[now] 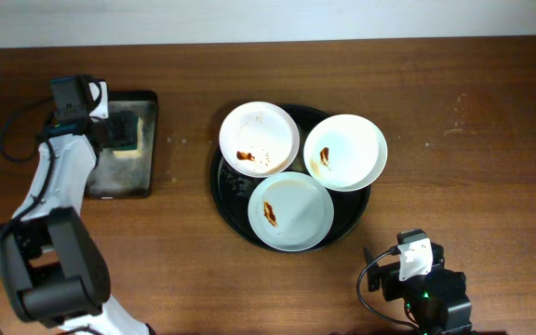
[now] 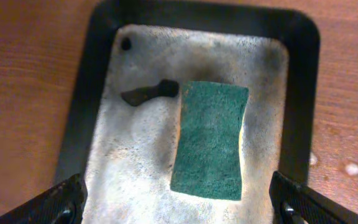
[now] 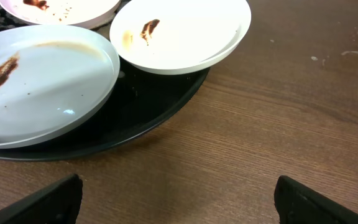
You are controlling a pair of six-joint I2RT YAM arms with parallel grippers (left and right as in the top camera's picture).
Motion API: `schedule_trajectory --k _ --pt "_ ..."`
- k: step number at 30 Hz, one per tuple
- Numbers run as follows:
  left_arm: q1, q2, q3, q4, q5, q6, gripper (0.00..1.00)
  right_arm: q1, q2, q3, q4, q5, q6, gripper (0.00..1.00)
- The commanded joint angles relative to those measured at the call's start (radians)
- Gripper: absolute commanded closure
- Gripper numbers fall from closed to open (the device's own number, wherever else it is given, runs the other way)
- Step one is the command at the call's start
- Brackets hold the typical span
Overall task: Clean dirty plates on tray and stack at the side
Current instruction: 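Reach the left gripper into the black tray and grasp the green sponge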
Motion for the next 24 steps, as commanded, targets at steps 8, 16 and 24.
schedule_trajectory --k 8,16,24 --pt "-0.003 0.161 0.027 0.124 0.077 -0.006 0.26 -0.003 -0.006 -0.006 -0.004 0.019 0.001 0.01" --pt "-0.039 0.2 0.027 0.164 0.083 -0.007 0.35 -0.003 -0.006 -0.006 -0.004 0.019 0.001 0.01" --pt "-0.038 0.222 0.027 0.168 0.031 -0.014 0.5 -0.003 -0.006 -0.006 -0.004 0.019 0.001 0.01"
